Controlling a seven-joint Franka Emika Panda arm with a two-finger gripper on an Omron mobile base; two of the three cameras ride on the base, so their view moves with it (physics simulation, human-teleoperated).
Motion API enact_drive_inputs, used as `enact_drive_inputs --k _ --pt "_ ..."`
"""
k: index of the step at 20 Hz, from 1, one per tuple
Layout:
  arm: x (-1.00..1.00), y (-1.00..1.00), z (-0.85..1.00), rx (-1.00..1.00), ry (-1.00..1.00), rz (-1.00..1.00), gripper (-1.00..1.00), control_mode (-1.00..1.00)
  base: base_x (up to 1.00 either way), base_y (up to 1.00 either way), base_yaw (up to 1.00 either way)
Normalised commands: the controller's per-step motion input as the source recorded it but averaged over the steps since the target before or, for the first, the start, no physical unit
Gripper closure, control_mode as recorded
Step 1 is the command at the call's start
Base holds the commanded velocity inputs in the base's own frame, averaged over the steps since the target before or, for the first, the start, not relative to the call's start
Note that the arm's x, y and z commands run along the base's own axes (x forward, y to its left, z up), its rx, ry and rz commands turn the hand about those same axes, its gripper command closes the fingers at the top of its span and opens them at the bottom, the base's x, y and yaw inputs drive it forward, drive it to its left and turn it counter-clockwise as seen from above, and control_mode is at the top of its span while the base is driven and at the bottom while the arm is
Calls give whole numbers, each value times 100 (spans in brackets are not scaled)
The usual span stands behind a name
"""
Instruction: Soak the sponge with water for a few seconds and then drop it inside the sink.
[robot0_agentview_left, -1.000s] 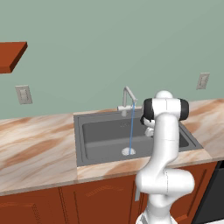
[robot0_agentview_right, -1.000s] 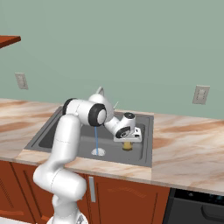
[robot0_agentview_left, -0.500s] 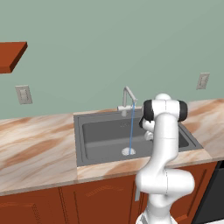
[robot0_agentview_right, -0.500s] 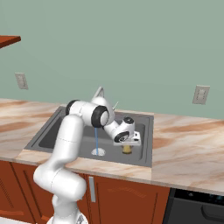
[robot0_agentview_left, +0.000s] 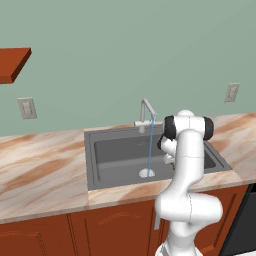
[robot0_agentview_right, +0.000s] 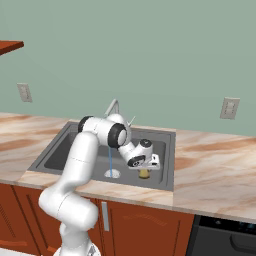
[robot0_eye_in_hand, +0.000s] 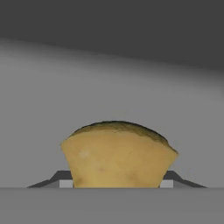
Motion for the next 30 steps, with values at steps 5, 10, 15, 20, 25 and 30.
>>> enact_drive_inputs --k 5,10,15,20,25,30 --pt "0 0 -34 0 -4 0 100 -100 0 0 0" --pt "0 0 -11 0 0 0 100 -100 0 0 0" --pt "0 0 0 0 0 0 100 -100 0 0 0" --pt "0 0 0 0 0 0 -100 -100 0 0 0" --pt "0 0 9 -1 0 0 -100 -100 0 0 0" --pt "0 0 27 -1 0 0 -100 -100 0 0 0"
